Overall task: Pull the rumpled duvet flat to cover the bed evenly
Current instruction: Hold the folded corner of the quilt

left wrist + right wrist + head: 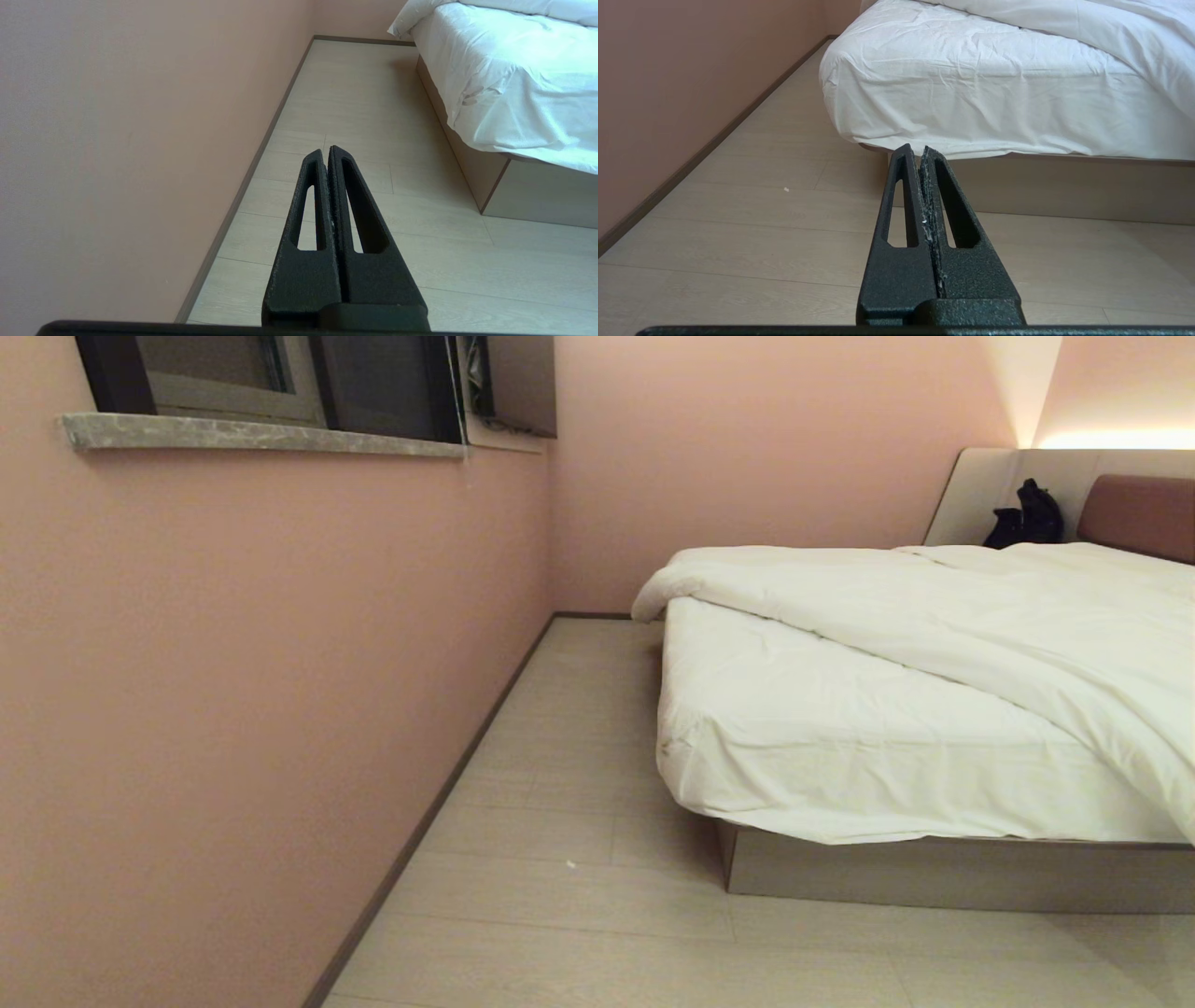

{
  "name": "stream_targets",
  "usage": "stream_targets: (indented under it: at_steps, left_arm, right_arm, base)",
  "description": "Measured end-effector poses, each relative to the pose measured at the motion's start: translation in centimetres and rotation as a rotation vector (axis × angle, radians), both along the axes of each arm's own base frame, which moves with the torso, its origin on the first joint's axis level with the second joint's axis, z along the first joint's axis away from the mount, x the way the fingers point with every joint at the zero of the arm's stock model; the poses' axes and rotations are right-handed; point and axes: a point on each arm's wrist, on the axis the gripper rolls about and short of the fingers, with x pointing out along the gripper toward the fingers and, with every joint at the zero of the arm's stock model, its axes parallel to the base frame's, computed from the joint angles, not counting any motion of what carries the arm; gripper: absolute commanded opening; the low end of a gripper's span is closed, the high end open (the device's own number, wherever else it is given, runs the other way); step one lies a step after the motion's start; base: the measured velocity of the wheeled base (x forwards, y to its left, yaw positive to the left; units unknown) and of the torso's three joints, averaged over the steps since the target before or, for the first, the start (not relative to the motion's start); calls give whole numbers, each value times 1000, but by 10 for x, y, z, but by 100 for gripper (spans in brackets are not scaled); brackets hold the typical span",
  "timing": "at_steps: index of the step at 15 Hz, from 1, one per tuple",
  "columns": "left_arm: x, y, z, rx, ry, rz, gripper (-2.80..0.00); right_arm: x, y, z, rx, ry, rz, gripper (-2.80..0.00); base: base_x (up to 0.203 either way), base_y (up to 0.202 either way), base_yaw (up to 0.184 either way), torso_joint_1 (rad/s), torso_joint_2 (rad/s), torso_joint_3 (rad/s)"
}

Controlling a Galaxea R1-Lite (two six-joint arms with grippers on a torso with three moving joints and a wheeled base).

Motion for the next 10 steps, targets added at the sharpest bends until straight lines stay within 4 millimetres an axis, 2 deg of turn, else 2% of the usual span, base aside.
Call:
stream_targets:
  at_steps: [10]
  left_arm:
    - [0,0,0,2,1,0,-280]
  right_arm:
    - [0,0,0,5,0,-1,-280]
  base:
    - [0,0,0,0,0,0]
